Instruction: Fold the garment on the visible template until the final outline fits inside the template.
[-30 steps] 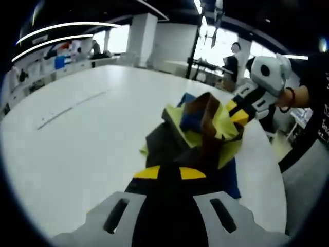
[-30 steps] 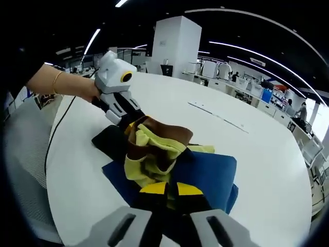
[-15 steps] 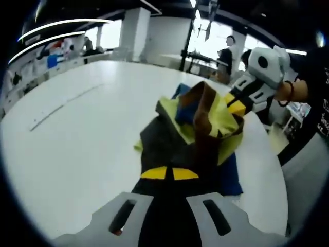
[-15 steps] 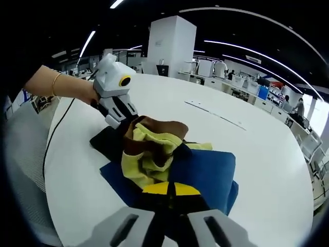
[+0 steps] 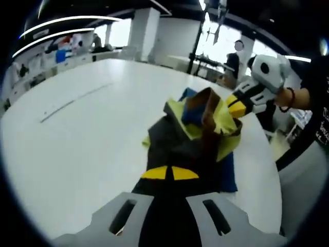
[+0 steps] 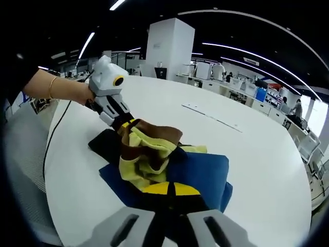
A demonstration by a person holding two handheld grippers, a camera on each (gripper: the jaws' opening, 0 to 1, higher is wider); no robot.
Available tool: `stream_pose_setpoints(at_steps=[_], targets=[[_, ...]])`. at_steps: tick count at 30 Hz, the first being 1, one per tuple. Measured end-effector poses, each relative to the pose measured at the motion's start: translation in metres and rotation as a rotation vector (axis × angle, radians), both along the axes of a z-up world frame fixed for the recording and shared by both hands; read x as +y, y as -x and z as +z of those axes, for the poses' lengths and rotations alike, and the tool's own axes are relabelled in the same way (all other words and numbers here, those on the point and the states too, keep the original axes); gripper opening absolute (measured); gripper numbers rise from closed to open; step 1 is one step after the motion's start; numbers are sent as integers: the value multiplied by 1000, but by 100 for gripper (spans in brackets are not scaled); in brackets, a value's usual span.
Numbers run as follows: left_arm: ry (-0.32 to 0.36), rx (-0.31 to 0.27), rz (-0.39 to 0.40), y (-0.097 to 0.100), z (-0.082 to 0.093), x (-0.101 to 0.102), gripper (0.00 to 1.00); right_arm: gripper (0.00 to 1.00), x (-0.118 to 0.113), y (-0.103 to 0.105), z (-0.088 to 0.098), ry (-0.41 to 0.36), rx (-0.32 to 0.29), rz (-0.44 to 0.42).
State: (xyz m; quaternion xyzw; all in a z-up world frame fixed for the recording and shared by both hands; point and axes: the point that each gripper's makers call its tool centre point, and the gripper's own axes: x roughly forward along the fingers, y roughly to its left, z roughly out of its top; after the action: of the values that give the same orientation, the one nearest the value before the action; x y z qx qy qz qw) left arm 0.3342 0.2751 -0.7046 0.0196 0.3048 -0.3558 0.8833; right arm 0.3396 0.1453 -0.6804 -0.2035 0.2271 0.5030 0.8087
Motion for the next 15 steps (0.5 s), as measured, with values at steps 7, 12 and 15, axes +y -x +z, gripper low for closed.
stream_pose_setpoints(at_steps=[7,12,15], targets=[[-7,-42,-1,-6,5,-1,0,0,-1,1,0,5,3,0],[12,-55,-33,-8,7,-6,10,0,-3,0,-1,6,12,-9],[5,-55,-59,-9,4,-8,17,0,-4,-1,-2,8,19,-14]])
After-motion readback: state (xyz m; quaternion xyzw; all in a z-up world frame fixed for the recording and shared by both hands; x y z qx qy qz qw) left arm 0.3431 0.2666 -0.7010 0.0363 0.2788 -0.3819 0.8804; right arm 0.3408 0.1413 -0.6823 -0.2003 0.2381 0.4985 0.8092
